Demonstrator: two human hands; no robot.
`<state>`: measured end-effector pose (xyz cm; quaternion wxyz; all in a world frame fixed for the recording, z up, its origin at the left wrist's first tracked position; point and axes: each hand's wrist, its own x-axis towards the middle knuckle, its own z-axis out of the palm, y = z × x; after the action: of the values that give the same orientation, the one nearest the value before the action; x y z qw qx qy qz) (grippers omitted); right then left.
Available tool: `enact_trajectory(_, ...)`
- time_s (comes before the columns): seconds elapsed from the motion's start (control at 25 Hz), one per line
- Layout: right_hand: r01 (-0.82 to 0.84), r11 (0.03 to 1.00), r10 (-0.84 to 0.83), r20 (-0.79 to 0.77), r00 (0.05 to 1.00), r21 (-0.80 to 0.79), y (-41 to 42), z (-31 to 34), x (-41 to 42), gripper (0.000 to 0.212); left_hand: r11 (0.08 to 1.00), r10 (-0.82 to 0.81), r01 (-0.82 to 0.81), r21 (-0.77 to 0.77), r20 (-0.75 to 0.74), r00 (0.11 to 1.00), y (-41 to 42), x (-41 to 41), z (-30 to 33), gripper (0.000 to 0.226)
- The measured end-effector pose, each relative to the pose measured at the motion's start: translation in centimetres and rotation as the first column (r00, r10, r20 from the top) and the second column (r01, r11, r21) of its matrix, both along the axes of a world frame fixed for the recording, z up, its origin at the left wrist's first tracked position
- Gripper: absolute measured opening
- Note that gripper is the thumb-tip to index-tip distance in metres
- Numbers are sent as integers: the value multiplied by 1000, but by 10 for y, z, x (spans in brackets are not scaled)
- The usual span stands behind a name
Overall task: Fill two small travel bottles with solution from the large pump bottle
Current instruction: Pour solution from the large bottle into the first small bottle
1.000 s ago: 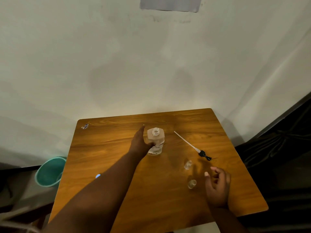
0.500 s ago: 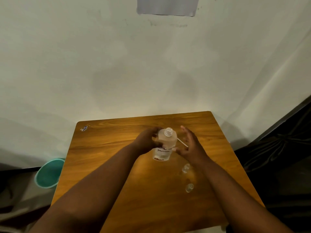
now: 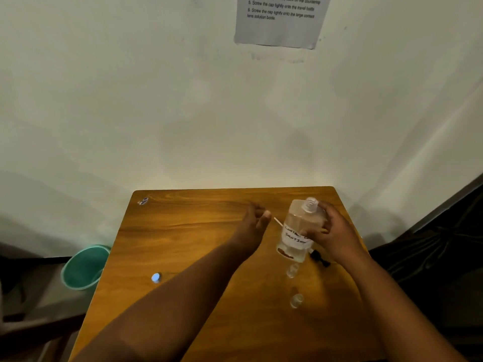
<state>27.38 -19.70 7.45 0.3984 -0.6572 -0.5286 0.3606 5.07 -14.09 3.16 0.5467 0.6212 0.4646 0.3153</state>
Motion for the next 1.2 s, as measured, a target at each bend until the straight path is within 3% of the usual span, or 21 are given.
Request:
enact_trajectory(0.04,58,998,-58,-11,998,18,-7,1,8,81,1000,30,-30,0,-75,997,-8,2,-16,32)
enact_trajectory(0.12,156,987,-156,-1,988,42,-20,2,29,80,993,-115,111,-30,-298,948,-27,6,-51,18)
enact_trajectory(0.2,239,968,-239,-8,971,70,-33,1,48,80,925,-366,370,-87,-469,804,-49,10,-78,27)
enact_trajectory(0.28,305,948,-303,-33,952,88,-42,-1,65,80,855,-485,506,-116,-525,699,-65,19,-90,41)
enact_trajectory(0.48,382,919,-381,-33,924,93,-57,-22,79,77,791,-448,603,-98,-764,464,-77,48,-101,76)
enact_trajectory(0.64,406,911,-404,-37,914,74,-58,-32,78,80,731,-469,669,-132,-809,353,-77,67,-105,59)
enact_trajectory(0.76,405,912,-403,-43,914,66,-55,-33,75,82,748,-455,653,-117,-807,377,-78,76,-107,44)
enact_trajectory(0.96,350,937,-350,11,937,24,-60,-37,61,78,844,-420,531,-81,-717,557,-78,77,-103,27)
enact_trajectory(1.2,310,950,-309,37,950,-27,-75,-42,40,85,896,-239,416,154,-622,746,-53,70,-61,35)
